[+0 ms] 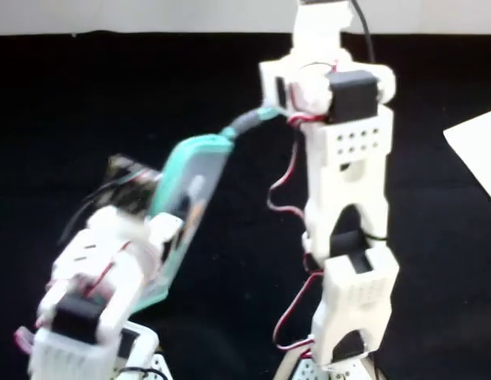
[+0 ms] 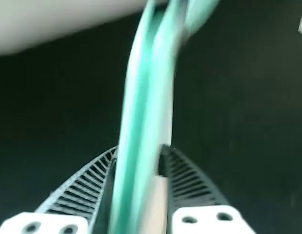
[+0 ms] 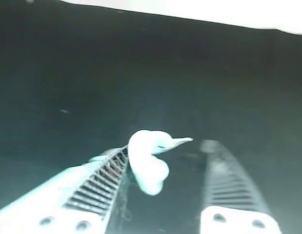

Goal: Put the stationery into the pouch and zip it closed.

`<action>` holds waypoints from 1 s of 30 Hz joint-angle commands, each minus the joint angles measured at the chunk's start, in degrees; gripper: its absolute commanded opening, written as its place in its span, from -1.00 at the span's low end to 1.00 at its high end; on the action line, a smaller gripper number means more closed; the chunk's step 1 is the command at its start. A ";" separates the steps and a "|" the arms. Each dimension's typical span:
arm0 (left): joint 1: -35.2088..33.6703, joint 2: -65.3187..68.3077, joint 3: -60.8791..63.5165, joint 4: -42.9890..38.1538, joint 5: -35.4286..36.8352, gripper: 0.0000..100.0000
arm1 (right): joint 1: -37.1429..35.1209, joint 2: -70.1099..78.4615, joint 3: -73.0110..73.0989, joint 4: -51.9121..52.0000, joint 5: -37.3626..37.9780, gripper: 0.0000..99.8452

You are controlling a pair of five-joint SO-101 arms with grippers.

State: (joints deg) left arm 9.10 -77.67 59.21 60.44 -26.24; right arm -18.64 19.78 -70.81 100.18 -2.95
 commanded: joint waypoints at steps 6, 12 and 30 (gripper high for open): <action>0.48 0.57 14.11 -7.56 0.26 -0.66 | -12.00 -3.30 1.01 1.01 -1.49 -0.44; -1.10 0.57 3.03 -3.16 0.26 -0.66 | -17.45 -6.11 18.51 1.01 -3.60 -0.44; -1.98 -6.55 -46.11 36.13 4.31 -0.97 | -10.51 -66.59 79.43 -5.14 -2.99 -0.92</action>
State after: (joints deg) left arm 7.52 -80.84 14.90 94.90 -22.02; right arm -29.89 -36.13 -3.65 99.03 -5.67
